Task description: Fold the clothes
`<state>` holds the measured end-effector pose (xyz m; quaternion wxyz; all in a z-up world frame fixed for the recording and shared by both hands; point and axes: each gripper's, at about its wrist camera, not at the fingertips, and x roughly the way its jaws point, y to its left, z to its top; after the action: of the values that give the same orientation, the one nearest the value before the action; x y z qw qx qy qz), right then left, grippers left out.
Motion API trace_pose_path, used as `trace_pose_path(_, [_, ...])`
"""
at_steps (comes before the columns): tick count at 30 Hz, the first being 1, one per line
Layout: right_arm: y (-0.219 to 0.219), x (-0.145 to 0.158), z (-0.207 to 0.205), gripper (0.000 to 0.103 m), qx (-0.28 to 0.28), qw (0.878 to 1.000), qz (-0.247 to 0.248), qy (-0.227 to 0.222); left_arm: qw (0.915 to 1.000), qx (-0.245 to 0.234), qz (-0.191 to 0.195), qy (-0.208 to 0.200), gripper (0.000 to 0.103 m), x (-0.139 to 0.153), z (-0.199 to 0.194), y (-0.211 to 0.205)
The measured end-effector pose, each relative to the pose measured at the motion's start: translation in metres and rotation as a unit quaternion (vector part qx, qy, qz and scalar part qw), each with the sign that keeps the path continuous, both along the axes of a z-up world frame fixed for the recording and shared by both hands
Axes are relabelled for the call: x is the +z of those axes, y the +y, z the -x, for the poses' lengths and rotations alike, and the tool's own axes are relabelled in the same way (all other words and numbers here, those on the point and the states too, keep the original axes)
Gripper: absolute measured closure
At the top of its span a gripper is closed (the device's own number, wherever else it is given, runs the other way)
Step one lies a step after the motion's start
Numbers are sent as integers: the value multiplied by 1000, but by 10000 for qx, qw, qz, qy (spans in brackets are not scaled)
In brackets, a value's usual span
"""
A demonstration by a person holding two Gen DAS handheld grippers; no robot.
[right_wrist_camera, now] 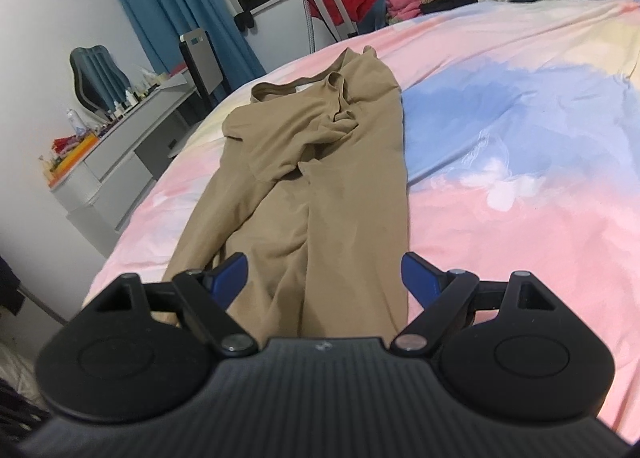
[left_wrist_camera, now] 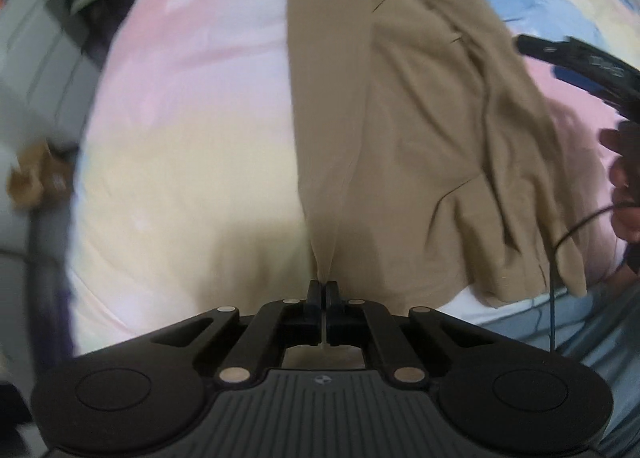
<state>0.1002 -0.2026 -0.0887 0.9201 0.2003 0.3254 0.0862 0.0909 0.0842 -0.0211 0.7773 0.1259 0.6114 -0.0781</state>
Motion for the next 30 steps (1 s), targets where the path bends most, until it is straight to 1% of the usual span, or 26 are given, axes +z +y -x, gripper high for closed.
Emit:
trace_pose_path(2, [-1,-1,-2,18,-12,9999,-103,57,9993,-306,-224,-62,102,18,2,-16])
trace_pose_path(6, [-9,-3,-7,18,-63,9990,-422,147,9940,-1014,-405,-83,102,36,17,-62])
trace_pose_path(8, [-13,-3,-7,18,-93,9984,-531,140,9904,-1338,-343,-71,102,39,28,-83])
trace_pose_path(9, [-14,-3,-6,18,-115,9983,-563,134,9886,-1478,-279,-65,102,35,39,-86])
trace_pose_path(12, [-20,-3,-7,18,-146,9968,-774,160,9854,-1697,-100,-72,102,26,48,-106])
trace_pose_path(13, [-22,-4,-7,18,-150,9960,-861,175,9855,-1696,-40,-83,102,21,54,-109])
trace_pose_path(16, [-27,-7,-9,18,-133,9939,-1063,255,9885,-1493,218,-48,102,6,56,-109])
trace_pose_path(18, [-30,-8,-10,18,-162,9938,-1064,284,9906,-1315,384,-2,101,-6,43,-110])
trace_pose_path(22, [-34,-11,-11,18,-231,9929,-1108,361,9924,-782,938,127,95,-20,31,-81])
trace_pose_path(23, [-35,-12,-11,18,-243,9925,-1131,382,9913,-642,1140,135,88,-16,31,-71])
trace_pose_path(24, [-36,-12,-11,18,-231,9927,-1118,395,9897,-547,1320,118,75,-8,31,-60])
trace_pose_path(25, [-36,-12,-11,18,-218,9928,-1102,408,9877,-461,1492,96,67,-1,32,-49])
trace_pose_path(26, [-36,-12,-10,18,-184,9935,-1044,421,9853,-376,1663,75,56,7,32,-38])
trace_pose_path(27, [-36,-11,-9,19,-153,9943,-965,438,9832,-302,1798,-23,49,13,34,-30])
trace_pose_path(28, [-36,-11,-7,19,-142,9949,-896,448,9814,-227,1901,-154,46,13,34,-21])
trace_pose_path(30, [-39,-10,-2,19,-170,9955,-798,474,9790,27,1998,-397,29,18,30,-3])
